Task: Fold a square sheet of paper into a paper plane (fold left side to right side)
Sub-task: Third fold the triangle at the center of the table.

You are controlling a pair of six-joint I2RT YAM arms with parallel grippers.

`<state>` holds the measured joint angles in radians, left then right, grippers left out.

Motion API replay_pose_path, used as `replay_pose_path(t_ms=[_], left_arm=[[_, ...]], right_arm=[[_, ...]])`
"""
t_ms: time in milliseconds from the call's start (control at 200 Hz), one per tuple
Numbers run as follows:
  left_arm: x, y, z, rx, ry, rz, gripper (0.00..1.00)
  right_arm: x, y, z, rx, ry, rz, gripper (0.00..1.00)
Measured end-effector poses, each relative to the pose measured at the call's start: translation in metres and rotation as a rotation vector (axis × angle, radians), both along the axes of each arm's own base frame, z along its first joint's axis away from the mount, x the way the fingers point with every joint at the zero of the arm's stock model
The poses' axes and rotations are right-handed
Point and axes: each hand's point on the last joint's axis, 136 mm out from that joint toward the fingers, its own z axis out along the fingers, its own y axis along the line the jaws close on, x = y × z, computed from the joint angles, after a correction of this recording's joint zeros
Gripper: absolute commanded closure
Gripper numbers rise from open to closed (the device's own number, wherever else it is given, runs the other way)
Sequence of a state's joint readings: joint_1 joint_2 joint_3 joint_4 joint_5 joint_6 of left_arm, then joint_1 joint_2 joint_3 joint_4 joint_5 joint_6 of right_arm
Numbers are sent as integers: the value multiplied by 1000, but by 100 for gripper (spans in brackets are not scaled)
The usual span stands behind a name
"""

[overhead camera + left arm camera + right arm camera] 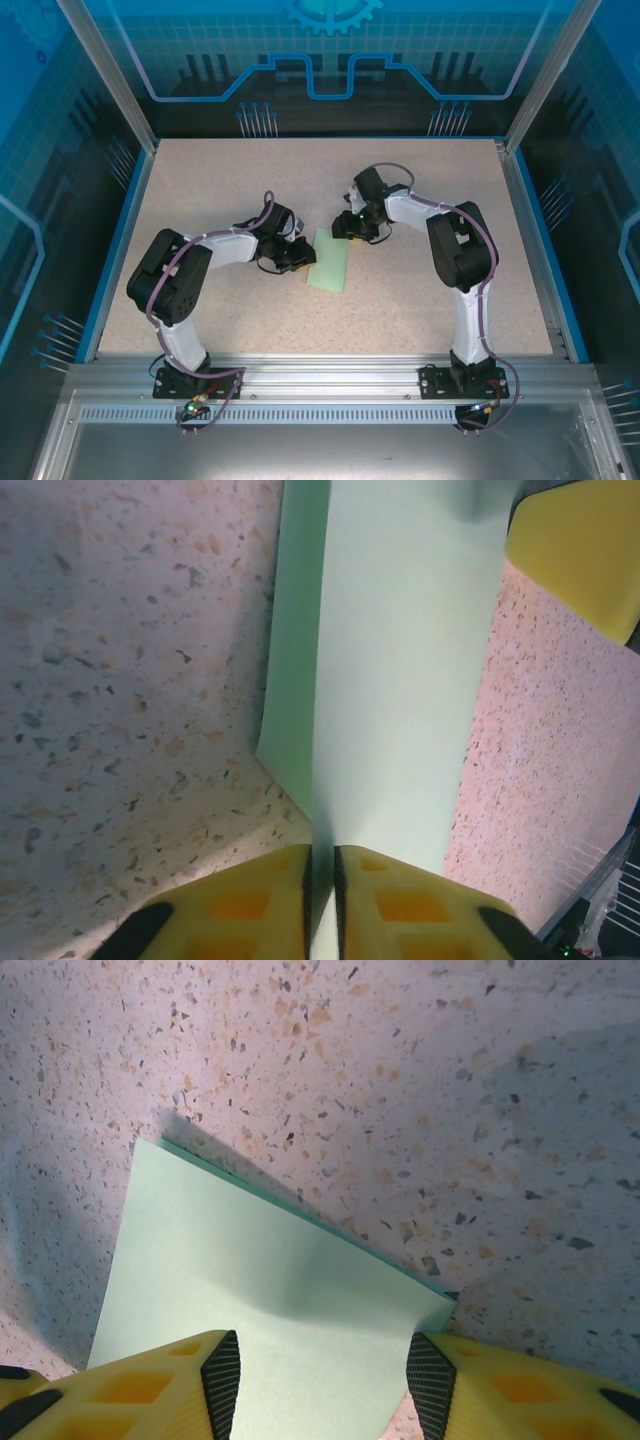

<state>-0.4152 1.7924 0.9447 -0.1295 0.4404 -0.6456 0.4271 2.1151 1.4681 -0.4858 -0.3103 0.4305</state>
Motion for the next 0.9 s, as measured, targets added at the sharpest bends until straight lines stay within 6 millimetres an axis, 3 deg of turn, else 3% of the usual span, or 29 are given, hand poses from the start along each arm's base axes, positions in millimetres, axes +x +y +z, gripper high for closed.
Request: replay_pose_path(t_ms=[135, 260, 415, 530, 650, 760, 895], left_arm=[[0, 0, 0, 1, 0, 2, 95], [0, 0, 0, 0, 1, 3, 96], [0, 0, 0, -4, 8, 9, 98], [0, -1, 0, -8, 23, 25, 98], [0, -1, 0, -11, 30, 35, 98], [0, -1, 2, -15, 36, 45, 98], [1, -1, 6, -22, 31, 51, 98]], right_arm=[[-1, 1, 4, 13, -26, 17, 37], [-8, -5, 8, -5, -78, 34, 36], [-30, -23, 28, -31, -174, 58, 35], [-61, -28, 50, -39, -291, 111, 33], [-105, -8, 59, -51, -418, 244, 32], [-147, 17, 46, -91, -484, 400, 32], [-176, 43, 36, -167, -583, 558, 32]])
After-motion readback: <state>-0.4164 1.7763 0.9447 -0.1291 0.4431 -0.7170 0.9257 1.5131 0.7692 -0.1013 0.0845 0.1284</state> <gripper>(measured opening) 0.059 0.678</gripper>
